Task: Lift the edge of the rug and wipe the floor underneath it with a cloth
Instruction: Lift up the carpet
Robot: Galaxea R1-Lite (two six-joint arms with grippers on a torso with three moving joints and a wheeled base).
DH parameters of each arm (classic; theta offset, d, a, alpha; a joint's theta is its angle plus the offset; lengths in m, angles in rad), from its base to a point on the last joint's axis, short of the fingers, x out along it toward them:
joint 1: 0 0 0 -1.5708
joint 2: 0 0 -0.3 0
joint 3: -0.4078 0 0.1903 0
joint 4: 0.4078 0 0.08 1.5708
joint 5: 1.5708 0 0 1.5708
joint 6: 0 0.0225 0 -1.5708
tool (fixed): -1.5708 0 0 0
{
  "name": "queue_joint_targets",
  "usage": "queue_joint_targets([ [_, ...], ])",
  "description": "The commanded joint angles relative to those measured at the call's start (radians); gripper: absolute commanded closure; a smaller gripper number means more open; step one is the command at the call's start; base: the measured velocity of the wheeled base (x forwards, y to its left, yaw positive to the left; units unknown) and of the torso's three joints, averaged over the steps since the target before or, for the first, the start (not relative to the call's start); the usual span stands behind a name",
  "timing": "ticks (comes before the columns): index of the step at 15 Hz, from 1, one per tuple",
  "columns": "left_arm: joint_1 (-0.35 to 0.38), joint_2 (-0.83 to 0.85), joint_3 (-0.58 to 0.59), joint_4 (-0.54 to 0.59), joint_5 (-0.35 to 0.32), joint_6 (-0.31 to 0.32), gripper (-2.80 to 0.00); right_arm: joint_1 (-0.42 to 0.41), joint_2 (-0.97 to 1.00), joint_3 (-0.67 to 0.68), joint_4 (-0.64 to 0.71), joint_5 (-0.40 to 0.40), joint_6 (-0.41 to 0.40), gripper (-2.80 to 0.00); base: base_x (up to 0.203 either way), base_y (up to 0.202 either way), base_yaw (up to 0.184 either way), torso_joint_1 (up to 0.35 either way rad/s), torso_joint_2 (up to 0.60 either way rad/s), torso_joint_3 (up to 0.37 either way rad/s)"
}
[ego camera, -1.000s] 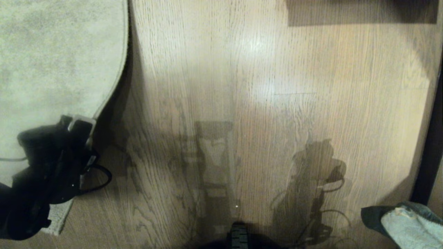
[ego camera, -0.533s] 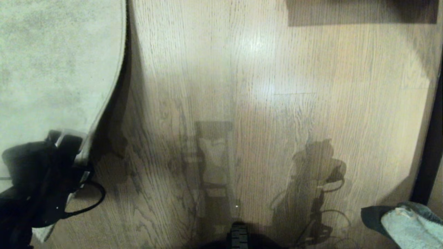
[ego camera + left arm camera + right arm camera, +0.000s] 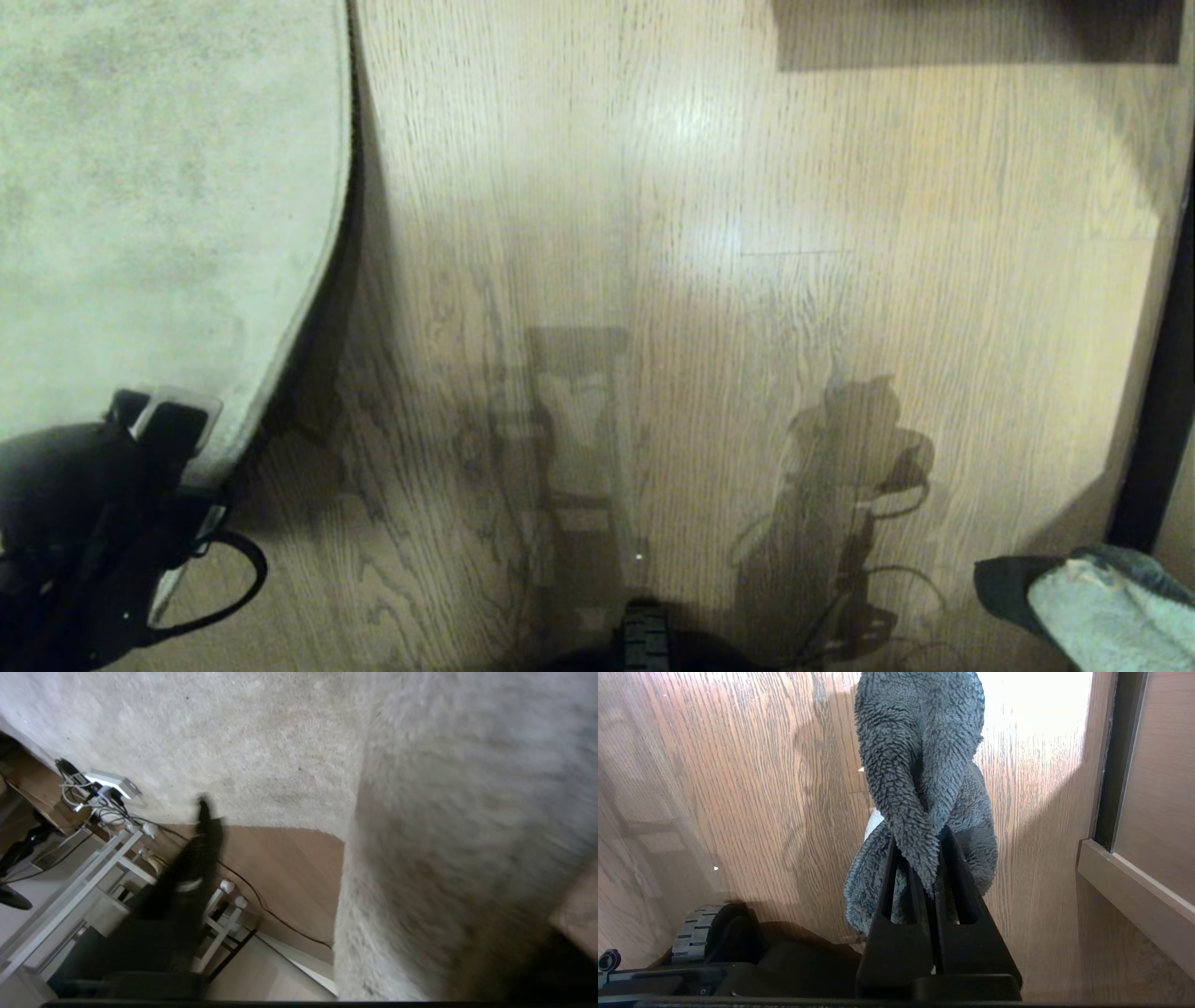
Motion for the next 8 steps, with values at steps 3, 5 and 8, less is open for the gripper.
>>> queue_joint_targets([
  [3, 0.000, -0.010, 0.008, -0.006, 0.002, 0.000, 0.00, 0.000, 0.001, 0.000, 0.000, 0.000, 0.000, 0.00, 0.000, 0.000, 0.000, 0.000, 0.00, 0.000],
  [5, 0.000, -0.010, 0.008, -0.006, -0.001, 0.000, 0.00, 0.000, 0.001, 0.000, 0.000, 0.000, 0.001, 0.00, 0.000, 0.000, 0.000, 0.000, 0.00, 0.000],
  [8, 0.000, -0.019, 0.011, -0.005, -0.001, 0.000, 0.00, 0.000, 0.001, 0.000, 0.000, 0.000, -0.001, 0.00, 0.000, 0.000, 0.000, 0.000, 0.00, 0.000],
])
